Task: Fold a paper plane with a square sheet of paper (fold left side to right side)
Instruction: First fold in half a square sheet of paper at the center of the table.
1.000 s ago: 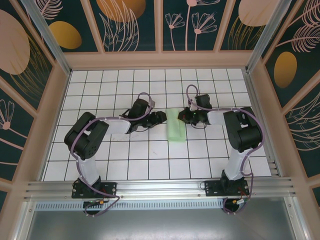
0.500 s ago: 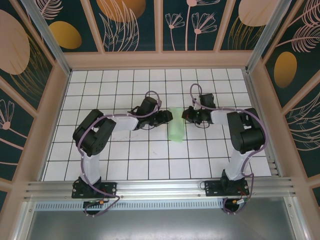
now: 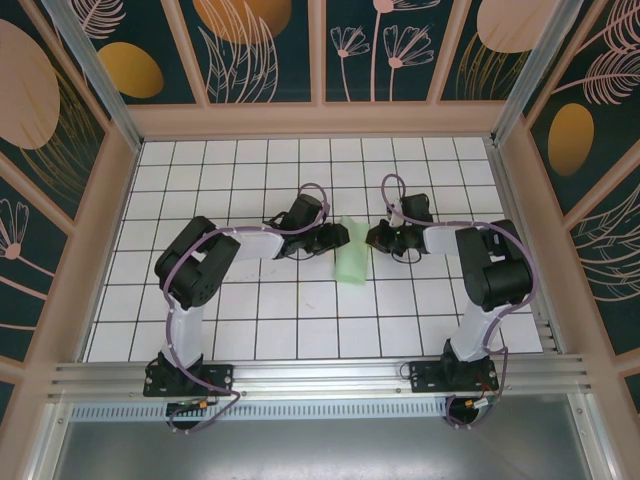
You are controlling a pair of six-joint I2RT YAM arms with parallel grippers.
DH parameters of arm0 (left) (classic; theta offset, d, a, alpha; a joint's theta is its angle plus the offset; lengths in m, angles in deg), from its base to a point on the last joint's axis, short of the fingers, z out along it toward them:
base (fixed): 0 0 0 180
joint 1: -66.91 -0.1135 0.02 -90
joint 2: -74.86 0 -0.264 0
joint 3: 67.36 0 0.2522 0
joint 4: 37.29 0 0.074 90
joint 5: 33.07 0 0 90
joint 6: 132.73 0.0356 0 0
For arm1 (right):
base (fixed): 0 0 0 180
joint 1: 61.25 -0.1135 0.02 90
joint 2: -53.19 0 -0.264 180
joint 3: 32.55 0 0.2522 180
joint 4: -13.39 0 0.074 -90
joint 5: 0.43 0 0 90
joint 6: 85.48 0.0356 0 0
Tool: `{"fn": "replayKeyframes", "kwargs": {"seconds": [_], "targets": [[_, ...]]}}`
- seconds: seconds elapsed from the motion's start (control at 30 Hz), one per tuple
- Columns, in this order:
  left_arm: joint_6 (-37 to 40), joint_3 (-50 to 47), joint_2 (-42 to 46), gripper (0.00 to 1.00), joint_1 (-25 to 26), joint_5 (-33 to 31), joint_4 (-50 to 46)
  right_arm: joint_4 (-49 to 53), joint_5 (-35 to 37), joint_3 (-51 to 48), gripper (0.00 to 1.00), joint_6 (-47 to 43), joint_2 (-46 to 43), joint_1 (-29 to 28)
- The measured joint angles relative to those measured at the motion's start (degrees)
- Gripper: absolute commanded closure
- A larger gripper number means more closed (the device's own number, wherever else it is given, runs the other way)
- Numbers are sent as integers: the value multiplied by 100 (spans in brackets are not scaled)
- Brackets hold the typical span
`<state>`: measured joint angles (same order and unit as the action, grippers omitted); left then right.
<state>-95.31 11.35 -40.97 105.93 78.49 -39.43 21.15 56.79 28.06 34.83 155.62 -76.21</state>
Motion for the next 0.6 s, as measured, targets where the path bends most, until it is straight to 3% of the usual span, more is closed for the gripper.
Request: {"fn": "replayKeyframes", "kwargs": {"seconds": [0.6], "targets": [[310, 365, -175, 58, 114, -262, -531, -13, 22, 0, 98, 0, -2, 0]]}}
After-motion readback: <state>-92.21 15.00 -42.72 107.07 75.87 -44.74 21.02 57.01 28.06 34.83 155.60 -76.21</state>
